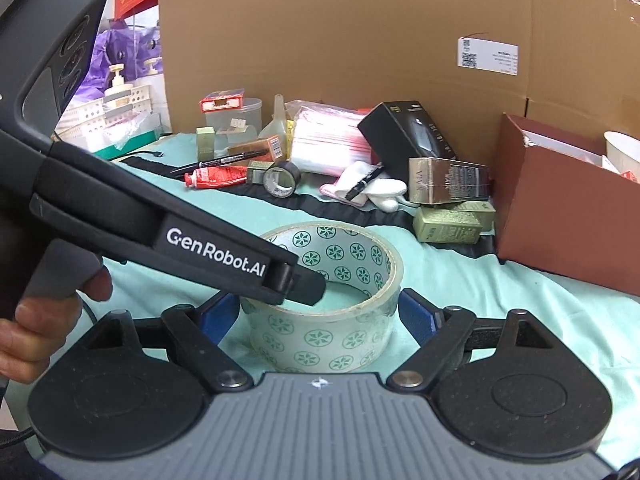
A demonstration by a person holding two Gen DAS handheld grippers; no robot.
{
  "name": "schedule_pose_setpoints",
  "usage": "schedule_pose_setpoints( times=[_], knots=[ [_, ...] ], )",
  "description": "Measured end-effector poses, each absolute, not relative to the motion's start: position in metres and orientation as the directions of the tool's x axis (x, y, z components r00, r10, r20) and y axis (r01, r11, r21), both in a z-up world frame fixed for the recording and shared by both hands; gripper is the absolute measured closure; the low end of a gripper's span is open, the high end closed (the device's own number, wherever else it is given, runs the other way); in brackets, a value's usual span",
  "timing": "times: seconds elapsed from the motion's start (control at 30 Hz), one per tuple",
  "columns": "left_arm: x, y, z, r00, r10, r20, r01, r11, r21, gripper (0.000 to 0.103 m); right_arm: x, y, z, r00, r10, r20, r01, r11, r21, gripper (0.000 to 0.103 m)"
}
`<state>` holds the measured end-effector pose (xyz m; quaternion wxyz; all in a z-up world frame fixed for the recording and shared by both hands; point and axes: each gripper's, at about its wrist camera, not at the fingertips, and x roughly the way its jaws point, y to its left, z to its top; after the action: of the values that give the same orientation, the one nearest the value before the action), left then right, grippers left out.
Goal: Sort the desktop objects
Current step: 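Carry the tape roll with the right gripper and lower it into the maroon box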
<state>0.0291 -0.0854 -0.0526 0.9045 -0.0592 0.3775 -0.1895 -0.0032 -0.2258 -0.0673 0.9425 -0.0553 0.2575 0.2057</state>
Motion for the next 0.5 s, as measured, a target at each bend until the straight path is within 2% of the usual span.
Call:
schedule_pose_setpoints(
  times=[0.23, 0.5],
  knots=[
    [0.026, -0.113, -0.029, 0.672, -0.415, -0.614, 0.363, 0.907, -0.215, 0.065, -0.009, -0.245, -0.054, 0.825, 0.328, -0.46, -0.371, 0.929, -0.004, 0.019],
    [0.044, -0.155, 0.021, 0.73, -0.471, -0.496, 0.463, 0.874, -0.149, 0.065, -0.004, -0.278, -0.011, 0.913, 0.241, -0.33, -0.281, 0.956, -0.078, 0.019]
  ],
)
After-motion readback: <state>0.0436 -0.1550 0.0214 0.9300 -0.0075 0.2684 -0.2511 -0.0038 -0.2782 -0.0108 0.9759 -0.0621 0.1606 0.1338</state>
